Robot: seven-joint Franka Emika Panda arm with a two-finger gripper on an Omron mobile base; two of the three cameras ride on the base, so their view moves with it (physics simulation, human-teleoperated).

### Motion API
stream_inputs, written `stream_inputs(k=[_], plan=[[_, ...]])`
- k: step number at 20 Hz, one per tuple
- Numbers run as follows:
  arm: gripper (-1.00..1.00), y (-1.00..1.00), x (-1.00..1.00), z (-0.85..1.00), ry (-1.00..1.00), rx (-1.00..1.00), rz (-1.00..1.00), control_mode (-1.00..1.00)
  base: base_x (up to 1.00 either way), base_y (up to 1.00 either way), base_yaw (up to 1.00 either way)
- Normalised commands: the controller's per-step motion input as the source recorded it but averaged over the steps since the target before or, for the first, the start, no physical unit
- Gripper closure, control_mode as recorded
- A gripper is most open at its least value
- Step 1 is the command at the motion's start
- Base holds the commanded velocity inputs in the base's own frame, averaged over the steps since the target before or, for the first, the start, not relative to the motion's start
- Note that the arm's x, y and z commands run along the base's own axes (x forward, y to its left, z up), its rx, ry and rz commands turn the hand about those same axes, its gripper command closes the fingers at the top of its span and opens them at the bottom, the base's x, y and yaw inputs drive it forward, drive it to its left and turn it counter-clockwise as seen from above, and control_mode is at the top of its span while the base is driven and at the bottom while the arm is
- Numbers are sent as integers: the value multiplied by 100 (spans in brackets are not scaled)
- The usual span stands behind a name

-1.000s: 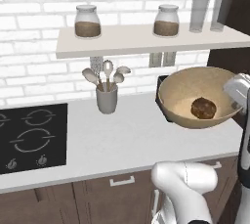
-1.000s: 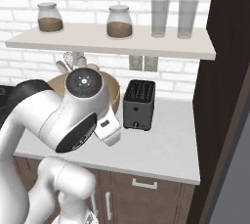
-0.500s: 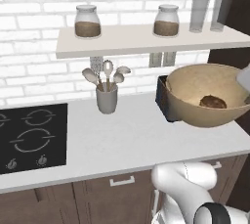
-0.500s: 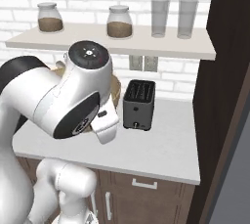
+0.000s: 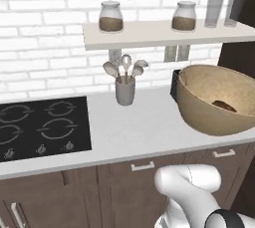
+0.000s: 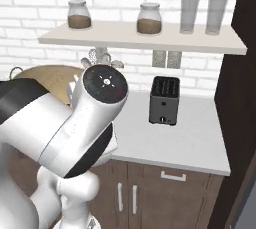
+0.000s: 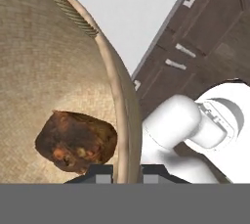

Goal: Open the cabinet, pick up the bread from the cabinet and place it in the basket. Then move the basket to the dining counter.

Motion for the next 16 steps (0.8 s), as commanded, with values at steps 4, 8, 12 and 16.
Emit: stream_inputs(k=[4,8,12,16], plan=[[100,0,0,0,0,0,0,100,-61,100,0],[100,0,0,0,0,0,0,100,-33,100,11],[100,0,0,0,0,0,0,100,-8,100,42],[100,0,0,0,0,0,0,100,2,61,81]])
